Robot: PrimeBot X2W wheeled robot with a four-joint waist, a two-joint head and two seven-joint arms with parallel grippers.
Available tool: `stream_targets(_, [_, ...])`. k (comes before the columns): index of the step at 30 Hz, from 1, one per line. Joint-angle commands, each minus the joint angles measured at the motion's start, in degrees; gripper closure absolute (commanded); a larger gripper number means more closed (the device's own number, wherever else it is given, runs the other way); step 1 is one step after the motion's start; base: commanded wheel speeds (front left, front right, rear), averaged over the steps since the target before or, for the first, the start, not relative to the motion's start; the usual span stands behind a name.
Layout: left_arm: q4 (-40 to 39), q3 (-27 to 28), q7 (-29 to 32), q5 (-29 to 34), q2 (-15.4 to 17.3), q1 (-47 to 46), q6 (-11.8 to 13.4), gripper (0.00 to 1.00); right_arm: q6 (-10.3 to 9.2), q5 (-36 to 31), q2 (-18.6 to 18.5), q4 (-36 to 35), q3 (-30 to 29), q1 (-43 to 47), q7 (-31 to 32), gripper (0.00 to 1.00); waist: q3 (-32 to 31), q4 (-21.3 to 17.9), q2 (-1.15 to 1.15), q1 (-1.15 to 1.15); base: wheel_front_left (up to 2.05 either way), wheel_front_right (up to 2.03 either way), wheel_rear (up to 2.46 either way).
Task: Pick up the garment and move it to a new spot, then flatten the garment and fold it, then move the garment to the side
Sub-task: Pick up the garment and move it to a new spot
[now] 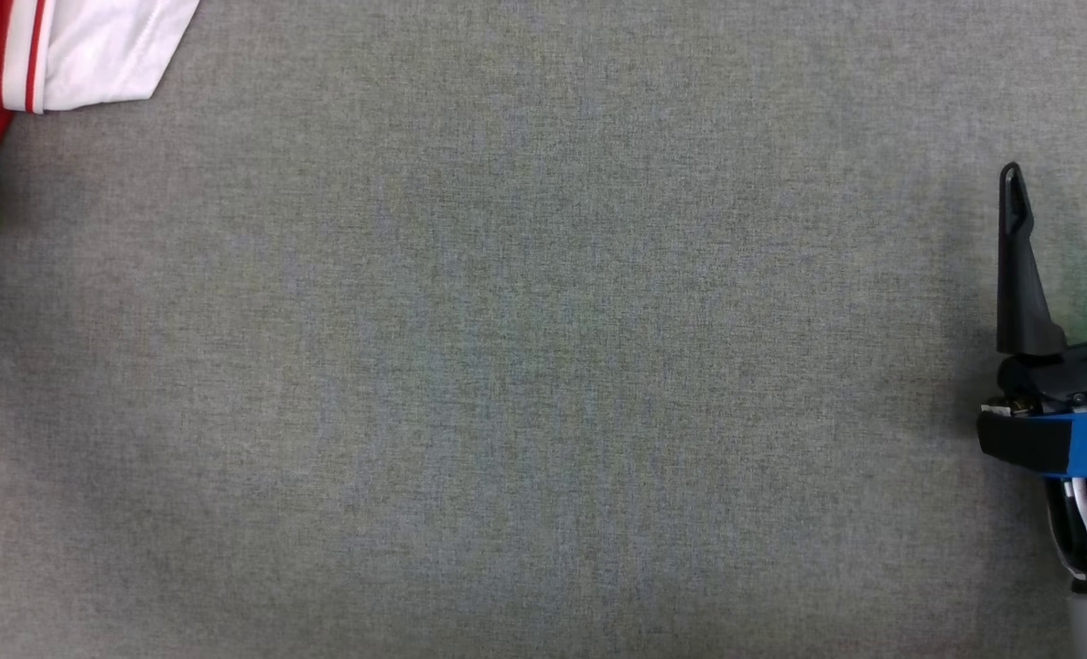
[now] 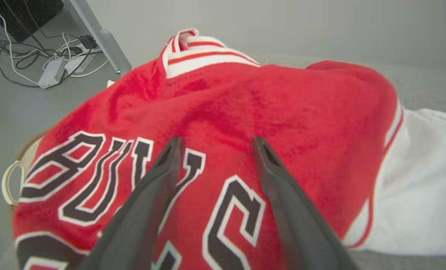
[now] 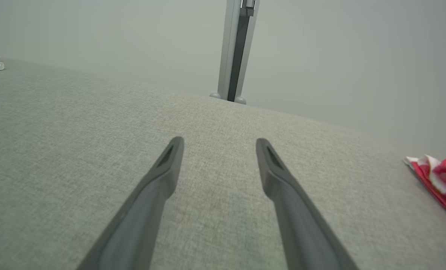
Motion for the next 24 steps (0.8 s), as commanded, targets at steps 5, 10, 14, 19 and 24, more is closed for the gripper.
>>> stream_targets(5, [6.95,-1.9,8.61,-3.28,-0.59,-1.35,-0.31,0.0,-0.04,-0.41,-0.2,-0.63,0.41,-1.33,0.42,0.0,0.36,0.56,0.0,-0.01,0.0,0.0,0.0])
stream_targets(10, [8.94,-5.05,14.22,-7.03,-1.23,-0.26,-0.36,1.0,-0.04,-0.2,-0.47,-0.63,0.71,-1.79,0.56,0.0,0.3,0.85,0.0,-0.01,0.0,0.0,0.0])
stream_targets(14, [8.35,-6.84,15.09,-9.2,-0.38,0.47,-0.36,1.0,-0.04,0.18,-0.6,-0.15,0.72,-1.73,0.44,0.0,-0.05,0.8,0.0,-0.01,0.0,0.0,0.0])
stream_targets(19, [6.46,-8.4,11.34,-10.6,1.39,0.5,-0.37,1.0,-0.04,0.49,0.07,1.08,0.96,-1.65,-0.21,0.0,-1.73,0.13,0.0,-0.01,0.0,0.0,0.0])
stream_targets(24, [4.3,-9.74,4.31,-9.76,2.96,-1.19,-0.37,1.0,-0.04,0.93,1.16,3.45,1.17,-1.28,-1.78,0.0,-4.94,-1.09,0.0,-0.01,0.0,0.0,0.0])
